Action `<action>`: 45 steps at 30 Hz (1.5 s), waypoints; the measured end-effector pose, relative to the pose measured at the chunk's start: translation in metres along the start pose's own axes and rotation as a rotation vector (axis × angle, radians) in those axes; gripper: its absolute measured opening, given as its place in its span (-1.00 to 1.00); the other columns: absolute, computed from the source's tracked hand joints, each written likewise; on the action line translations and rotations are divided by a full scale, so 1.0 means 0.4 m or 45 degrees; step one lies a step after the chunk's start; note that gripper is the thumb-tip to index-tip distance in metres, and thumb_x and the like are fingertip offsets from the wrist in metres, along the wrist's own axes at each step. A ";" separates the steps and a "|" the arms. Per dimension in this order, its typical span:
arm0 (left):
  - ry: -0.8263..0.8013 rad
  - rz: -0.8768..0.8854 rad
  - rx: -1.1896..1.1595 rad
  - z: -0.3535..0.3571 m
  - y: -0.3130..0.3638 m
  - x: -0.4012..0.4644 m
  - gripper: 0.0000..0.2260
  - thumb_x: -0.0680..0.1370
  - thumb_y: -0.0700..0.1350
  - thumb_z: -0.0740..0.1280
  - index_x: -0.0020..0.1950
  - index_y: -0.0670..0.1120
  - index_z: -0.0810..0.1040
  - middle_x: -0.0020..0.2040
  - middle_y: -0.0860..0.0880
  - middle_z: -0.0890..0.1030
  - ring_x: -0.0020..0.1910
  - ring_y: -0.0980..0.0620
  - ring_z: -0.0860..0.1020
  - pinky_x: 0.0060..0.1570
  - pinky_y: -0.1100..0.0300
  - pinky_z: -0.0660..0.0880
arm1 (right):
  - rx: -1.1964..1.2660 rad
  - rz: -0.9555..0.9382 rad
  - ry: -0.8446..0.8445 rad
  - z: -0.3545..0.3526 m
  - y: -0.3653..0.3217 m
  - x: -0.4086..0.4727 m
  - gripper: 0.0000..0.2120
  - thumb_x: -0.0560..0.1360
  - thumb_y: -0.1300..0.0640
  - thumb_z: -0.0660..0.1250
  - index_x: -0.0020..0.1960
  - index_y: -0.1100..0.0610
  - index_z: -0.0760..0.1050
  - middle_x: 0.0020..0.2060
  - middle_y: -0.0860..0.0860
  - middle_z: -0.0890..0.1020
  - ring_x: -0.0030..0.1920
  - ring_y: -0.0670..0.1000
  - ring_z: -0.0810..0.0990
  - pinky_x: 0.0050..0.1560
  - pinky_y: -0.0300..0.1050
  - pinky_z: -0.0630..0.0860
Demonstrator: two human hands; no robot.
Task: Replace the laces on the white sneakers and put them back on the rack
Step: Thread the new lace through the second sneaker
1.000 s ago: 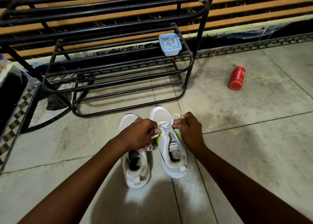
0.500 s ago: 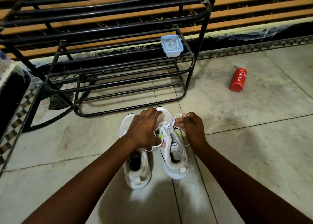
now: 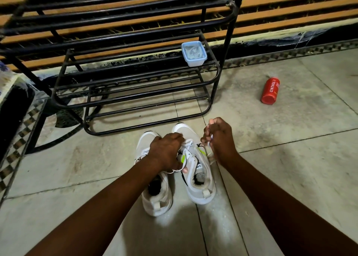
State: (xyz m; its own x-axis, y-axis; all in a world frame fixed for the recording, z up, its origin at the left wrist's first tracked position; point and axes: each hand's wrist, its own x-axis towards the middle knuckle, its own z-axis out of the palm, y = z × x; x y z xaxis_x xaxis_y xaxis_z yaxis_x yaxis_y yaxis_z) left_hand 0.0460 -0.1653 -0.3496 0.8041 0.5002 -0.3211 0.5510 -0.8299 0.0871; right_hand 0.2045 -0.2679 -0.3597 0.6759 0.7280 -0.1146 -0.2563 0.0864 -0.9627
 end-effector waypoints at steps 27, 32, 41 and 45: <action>0.061 0.070 -0.727 -0.080 0.010 0.021 -0.32 0.36 -0.34 0.47 0.42 0.12 0.52 0.35 0.07 0.55 0.30 -0.01 0.56 0.14 0.13 0.59 | -0.737 -0.255 -0.156 -0.047 -0.154 -0.052 -0.85 0.49 0.22 0.48 -0.24 0.08 0.60 -0.47 -0.04 0.57 -0.49 -0.03 0.54 -0.36 -0.15 0.44; 0.195 0.134 -1.615 -0.134 0.107 0.035 -0.68 0.40 -0.41 0.55 0.09 -0.14 0.71 -0.15 0.03 0.71 -0.18 0.05 0.64 -0.12 0.15 0.59 | -0.403 -0.263 -0.115 -0.038 -0.214 -0.045 -0.92 0.52 0.33 0.44 -0.13 0.26 0.56 -0.39 0.20 0.55 -0.56 -0.06 0.41 -0.48 -0.25 0.34; 0.372 -0.621 -2.124 -0.151 0.092 0.076 -0.93 0.53 -0.17 0.49 -0.01 -0.07 0.74 -0.26 0.10 0.65 -0.20 0.08 0.47 -0.16 0.14 0.39 | -0.638 -0.217 -0.139 -0.130 -0.095 -0.047 -0.86 0.57 0.22 0.40 -0.15 0.12 0.67 -0.39 0.00 0.64 -0.43 -0.08 0.46 -0.35 -0.23 0.37; 0.388 -0.808 -2.242 -0.122 0.063 0.099 -0.86 0.57 -0.23 0.41 0.12 -0.15 0.67 -0.20 -0.04 0.57 -0.35 0.08 0.38 -0.44 0.24 0.31 | -1.020 -0.128 -0.239 -0.175 -0.020 -0.040 -0.83 0.58 0.19 0.41 -0.17 0.06 0.69 -0.36 -0.08 0.68 -0.24 0.04 0.66 -0.11 -0.05 0.54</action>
State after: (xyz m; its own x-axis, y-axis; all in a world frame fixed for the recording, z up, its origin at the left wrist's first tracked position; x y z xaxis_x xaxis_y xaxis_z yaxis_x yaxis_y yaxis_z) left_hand 0.1027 -0.1541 -0.3141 0.3172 0.7719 -0.5510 0.1510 0.5324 0.8329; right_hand 0.2441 -0.3280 -0.3674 0.5247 0.8501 -0.0437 0.4172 -0.3016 -0.8573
